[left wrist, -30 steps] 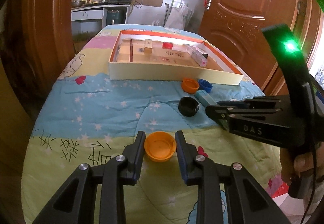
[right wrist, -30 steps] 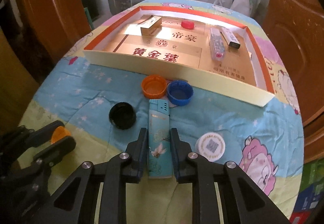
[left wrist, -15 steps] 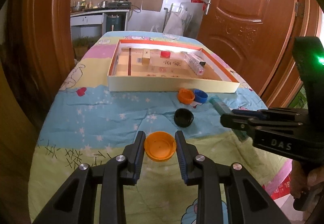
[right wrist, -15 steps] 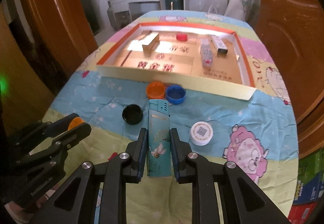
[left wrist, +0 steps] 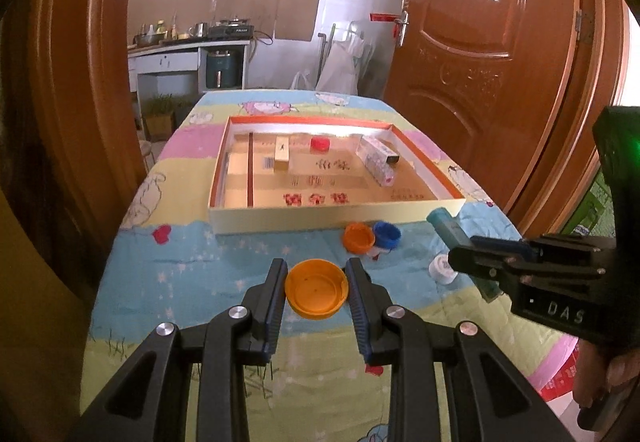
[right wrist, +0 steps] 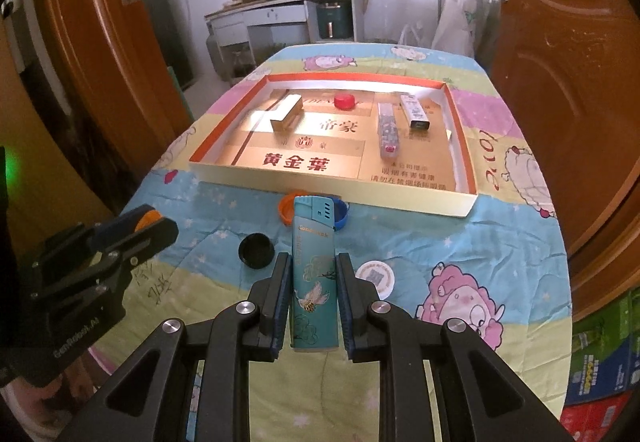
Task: Organize rigid objects
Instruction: 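Carry the orange cap with the left gripper while the right gripper carries the lighter into the lid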
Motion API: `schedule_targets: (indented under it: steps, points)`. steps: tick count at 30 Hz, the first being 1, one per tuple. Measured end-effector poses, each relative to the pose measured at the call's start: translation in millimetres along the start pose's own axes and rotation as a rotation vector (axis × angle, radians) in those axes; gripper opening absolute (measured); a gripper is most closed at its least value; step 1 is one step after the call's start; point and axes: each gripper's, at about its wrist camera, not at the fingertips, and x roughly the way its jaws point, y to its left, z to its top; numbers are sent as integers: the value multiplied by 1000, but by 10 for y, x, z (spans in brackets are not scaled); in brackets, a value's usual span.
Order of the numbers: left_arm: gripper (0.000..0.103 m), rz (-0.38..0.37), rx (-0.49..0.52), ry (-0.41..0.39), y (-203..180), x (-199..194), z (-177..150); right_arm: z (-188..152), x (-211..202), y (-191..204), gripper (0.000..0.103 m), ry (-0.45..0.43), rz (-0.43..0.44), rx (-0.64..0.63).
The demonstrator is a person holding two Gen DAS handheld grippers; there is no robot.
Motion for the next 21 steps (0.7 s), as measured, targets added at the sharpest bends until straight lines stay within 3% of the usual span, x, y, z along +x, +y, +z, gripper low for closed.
schedule_targets:
  steps: [21]
  points:
    - [31,-14,17,-42,-43,219,479,254,117,-183,22,-13,0,27]
